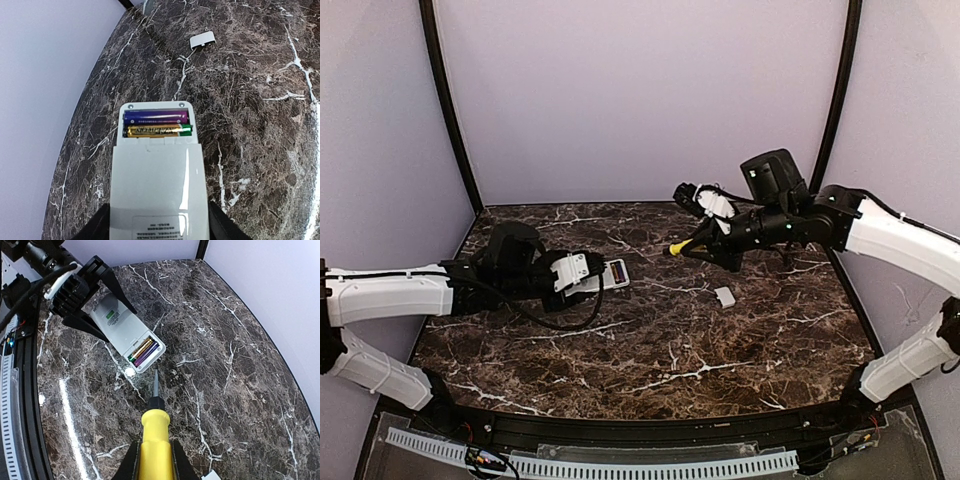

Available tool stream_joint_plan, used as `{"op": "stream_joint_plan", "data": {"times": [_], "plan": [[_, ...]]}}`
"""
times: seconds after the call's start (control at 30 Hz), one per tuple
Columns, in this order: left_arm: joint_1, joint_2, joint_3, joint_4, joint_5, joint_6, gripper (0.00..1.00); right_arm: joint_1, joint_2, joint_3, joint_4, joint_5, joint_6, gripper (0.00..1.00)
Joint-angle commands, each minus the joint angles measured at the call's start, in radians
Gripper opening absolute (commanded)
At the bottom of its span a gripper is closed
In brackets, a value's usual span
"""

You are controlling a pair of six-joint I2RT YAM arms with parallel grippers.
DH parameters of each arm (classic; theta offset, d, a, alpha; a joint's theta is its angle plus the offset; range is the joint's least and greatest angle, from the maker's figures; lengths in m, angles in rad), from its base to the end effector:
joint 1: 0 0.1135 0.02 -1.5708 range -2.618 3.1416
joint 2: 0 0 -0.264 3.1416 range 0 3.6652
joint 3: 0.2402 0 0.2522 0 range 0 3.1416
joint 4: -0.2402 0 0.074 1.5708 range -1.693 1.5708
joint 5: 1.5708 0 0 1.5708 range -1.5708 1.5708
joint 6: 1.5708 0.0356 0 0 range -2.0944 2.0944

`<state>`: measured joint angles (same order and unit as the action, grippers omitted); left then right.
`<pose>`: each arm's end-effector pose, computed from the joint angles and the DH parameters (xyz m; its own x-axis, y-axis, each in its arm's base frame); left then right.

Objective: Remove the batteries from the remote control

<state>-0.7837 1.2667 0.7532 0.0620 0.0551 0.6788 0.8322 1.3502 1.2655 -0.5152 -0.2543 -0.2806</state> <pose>0.1986 -0.2007 0.2495 0.2240 0.6618 -0.7154 0.7699 0.3298 0.5462 0.1960 0.2285 0.3489 -0.1283 -0.5390 -0.8324 -0.9272 0.3630 -0.0921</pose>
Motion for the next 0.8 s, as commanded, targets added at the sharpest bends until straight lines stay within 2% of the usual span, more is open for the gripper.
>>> {"op": "stream_joint_plan", "data": {"times": [0.0, 0.37, 0.77], "plan": [[-0.008, -0.043, 0.007, -0.022, 0.045, 0.037, 0.0, 0.028, 0.027, 0.045, -0.042, 0.049, -0.085, 0.0], [-0.061, -0.054, -0.036, -0.018, 0.06, 0.133, 0.0, 0.094, 0.05, 0.071, -0.057, 0.055, -0.163, 0.0], [-0.091, -0.048, -0.063, 0.006, 0.003, 0.199, 0.0, 0.139, 0.095, 0.081, -0.059, 0.119, -0.208, 0.0]]}}
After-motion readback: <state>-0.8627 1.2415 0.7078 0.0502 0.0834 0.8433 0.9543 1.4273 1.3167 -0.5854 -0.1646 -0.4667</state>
